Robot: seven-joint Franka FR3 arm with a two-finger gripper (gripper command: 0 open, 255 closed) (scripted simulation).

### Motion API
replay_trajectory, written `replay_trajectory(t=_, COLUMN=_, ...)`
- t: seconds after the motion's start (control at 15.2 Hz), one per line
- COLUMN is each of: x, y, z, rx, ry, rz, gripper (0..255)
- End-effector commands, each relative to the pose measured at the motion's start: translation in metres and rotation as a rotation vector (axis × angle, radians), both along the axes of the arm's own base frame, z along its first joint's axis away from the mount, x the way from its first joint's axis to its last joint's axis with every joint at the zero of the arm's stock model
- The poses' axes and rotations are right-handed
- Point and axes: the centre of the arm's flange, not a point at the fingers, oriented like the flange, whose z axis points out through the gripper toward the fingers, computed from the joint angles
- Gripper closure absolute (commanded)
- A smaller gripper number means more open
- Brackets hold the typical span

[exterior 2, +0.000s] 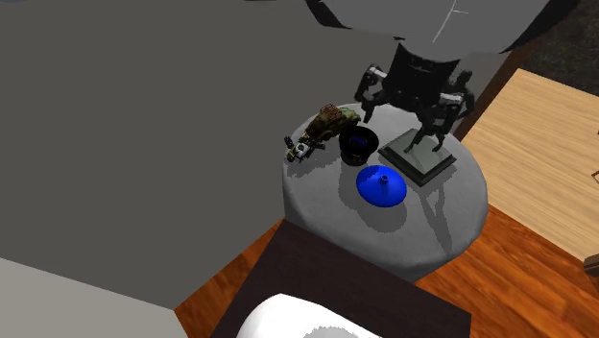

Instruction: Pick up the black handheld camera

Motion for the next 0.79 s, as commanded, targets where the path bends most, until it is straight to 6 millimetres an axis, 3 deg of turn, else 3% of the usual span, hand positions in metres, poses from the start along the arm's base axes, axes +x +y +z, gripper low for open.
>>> replay_trajectory(t=0.0, x=0.003, y=0.014, z=-0.022, rx=0.009, ry=-0.004, rz=-0.002, gripper=0)
replay_trajectory(t=0.73, x=0.04, y=0.094, z=-0.132, rx=0.058, ry=-0.015, rz=-0.005, gripper=0)
